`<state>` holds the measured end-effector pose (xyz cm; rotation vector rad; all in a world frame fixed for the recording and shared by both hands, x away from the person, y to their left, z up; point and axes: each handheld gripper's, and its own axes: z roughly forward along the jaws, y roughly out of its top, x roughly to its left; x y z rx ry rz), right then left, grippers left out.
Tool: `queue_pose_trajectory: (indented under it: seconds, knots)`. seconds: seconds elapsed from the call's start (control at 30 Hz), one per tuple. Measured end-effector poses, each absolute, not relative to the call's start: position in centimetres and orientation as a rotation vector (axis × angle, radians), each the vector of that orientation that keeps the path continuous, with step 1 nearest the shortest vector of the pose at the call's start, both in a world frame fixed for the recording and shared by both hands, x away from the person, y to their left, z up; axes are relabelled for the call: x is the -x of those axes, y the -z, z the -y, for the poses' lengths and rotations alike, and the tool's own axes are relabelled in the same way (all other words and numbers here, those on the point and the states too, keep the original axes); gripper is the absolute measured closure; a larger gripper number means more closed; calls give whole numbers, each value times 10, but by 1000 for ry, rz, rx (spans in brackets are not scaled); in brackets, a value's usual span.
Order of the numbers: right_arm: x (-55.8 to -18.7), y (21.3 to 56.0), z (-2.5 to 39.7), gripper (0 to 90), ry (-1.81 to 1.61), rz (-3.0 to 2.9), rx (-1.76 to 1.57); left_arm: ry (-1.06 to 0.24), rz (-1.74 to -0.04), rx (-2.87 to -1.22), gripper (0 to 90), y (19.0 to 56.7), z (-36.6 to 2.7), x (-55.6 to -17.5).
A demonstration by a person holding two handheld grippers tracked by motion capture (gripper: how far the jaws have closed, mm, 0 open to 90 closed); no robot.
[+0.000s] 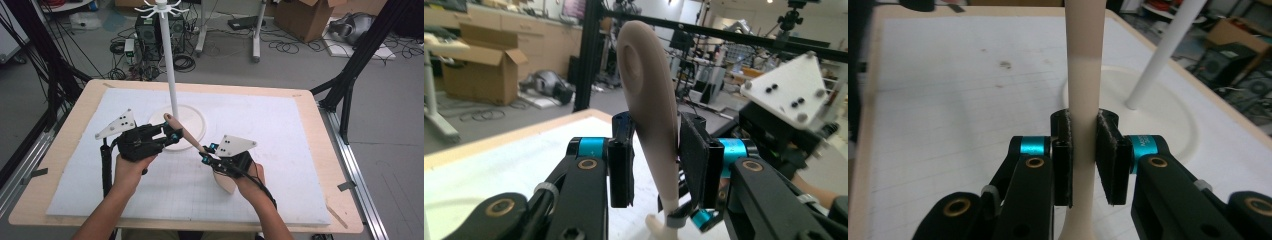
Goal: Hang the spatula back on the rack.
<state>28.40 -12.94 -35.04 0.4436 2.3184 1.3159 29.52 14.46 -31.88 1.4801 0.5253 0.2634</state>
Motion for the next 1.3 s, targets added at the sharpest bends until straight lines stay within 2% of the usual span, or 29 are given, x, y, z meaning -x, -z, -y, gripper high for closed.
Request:
queue_pose_trajectory:
  seconds: [0.13, 0.2, 0.57, 0.77, 0.8, 0.87, 1.0, 1.2, 1.3]
  knots:
    - [-284, 348, 123, 787, -1282, -2300, -476, -313, -538, -1476, 625, 314, -139, -294]
    - [-285, 348, 123, 787, -1299, -2306, -469, -315, -531, -1482, 676, 312, -138, -295]
    - [-287, 345, 133, 781, -1371, -2332, -425, -185, -470, -1503, 711, 303, -137, -302]
    - [-286, 338, 138, 764, -1432, -2321, -380, -200, -348, -1554, 724, 283, -129, -298]
    - [-286, 337, 138, 732, -1448, -2323, -374, -204, -327, -1568, 725, 279, -128, -297]
    - [-287, 334, 140, 598, -1487, -2300, -377, -210, -299, -1588, 726, 272, -125, -296]
    - [-289, 327, 146, 487, -1592, -2267, -363, -201, -256, -1610, 728, 265, -122, -295]
    - [-293, 323, 152, 421, -1739, -2285, -362, -187, -247, -1621, 729, 264, -123, -297]
    - [-292, 322, 147, 429, -1740, -2315, -333, -170, -237, -1624, 729, 263, -123, -299]
